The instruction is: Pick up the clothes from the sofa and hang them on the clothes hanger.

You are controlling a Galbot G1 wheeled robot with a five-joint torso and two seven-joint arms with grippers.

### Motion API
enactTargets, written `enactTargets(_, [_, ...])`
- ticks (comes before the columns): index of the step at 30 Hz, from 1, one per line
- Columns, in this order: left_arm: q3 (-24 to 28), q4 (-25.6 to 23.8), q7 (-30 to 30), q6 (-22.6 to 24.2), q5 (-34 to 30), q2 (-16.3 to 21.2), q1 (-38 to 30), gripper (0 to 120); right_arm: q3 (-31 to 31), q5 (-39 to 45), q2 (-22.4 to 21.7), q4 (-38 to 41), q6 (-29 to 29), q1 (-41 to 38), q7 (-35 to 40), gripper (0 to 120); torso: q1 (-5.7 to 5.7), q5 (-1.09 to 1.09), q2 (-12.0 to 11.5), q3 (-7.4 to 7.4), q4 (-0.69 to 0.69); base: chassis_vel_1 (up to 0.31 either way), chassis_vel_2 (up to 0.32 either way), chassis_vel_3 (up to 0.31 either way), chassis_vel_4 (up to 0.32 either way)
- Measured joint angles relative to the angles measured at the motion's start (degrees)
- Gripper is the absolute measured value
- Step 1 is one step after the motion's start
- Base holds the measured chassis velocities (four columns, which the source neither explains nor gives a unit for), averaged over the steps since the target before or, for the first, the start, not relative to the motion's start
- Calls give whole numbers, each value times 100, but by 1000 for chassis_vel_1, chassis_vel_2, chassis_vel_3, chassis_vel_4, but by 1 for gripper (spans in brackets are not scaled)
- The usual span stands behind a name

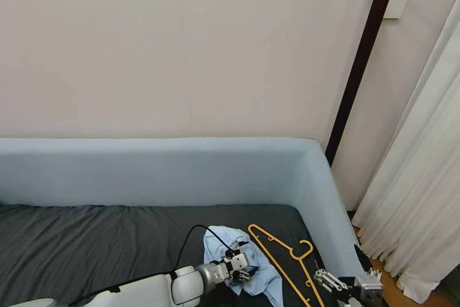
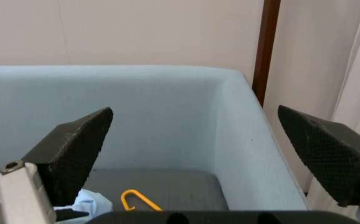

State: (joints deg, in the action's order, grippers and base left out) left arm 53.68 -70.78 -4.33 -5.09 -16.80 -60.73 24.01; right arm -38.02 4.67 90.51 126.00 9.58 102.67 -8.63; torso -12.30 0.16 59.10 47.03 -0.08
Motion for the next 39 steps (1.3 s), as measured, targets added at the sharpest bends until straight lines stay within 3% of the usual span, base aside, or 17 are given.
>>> enactTargets(13, [134,115,60,10,-71,-11,-67,17,-1,47,-49,-32,-81,-109,102,100,-1,0,0,0,0,0,0,0,0])
enactTargets(15, [130,110,60,15,-91,2,-67,15,-1,51,-55,-33,-89,-114,108,100,0,0,0,0,0,0,0,0,0])
enactTargets(17, [111,106,62,19,-105,24,-58,4,-1,53,-62,-33,-105,-131,119,100,-1,0,0,0,0,0,0,0,0])
enactTargets(29, [-116,-43,-17,27,-139,182,158,4,37,43,-64,-33,-112,-145,147,100,0,0,0,0,1,0,0,0,0])
enactTargets(34, [-565,-303,-96,31,-249,273,405,4,45,53,-101,-14,-117,-154,166,100,0,-1,0,0,0,0,0,0,0])
enactTargets(38, [-1410,-937,-239,135,-545,574,797,4,40,149,-203,45,-194,-217,212,100,-1,0,0,0,2,0,0,0,0])
enactTargets(39, [-1410,-937,-239,135,-545,574,797,4,40,149,-203,45,-194,-217,212,100,-1,0,0,0,2,0,0,0,0])
